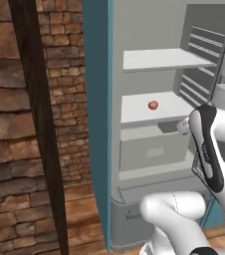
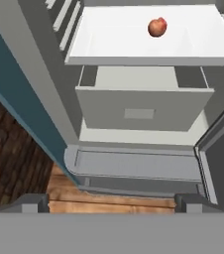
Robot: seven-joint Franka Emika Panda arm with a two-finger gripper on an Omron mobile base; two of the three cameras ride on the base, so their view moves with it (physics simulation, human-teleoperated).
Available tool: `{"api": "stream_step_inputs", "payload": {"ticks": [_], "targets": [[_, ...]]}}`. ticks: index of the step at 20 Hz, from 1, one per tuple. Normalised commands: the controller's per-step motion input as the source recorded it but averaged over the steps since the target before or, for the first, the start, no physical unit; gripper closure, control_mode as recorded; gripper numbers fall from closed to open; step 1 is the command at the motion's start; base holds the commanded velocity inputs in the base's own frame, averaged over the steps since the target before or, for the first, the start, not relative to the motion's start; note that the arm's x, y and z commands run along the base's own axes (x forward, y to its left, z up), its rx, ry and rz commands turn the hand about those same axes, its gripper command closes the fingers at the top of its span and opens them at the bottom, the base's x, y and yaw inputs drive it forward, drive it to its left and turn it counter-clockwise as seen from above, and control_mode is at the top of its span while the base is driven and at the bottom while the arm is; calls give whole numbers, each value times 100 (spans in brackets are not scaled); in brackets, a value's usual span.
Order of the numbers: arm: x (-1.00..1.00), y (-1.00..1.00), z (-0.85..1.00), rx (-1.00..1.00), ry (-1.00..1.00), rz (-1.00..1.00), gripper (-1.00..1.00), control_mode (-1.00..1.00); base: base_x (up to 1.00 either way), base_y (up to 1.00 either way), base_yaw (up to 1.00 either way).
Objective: Retrieve the pear and peach from the fridge and place them into the bowl on the dining table.
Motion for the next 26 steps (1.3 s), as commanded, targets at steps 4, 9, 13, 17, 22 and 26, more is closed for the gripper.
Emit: {"api": "stream_step_inputs", "payload": {"ticks": [4, 9, 13, 17, 22, 26], "targets": [[0, 0, 0, 0, 0, 0, -100, 100, 57, -19, 0], [0, 0, 0, 0, 0, 0, -100, 100, 49, -22, 0], [0, 0, 0, 0, 0, 0, -100, 100, 29, -33, 0], [0, 0, 0, 0, 0, 0, -100, 100, 26, -38, 1], [19, -22, -2, 0, 0, 0, -100, -100, 4, -7, 0], [47, -4, -9, 0, 0, 0, -100, -100, 0, 0, 0]]}}
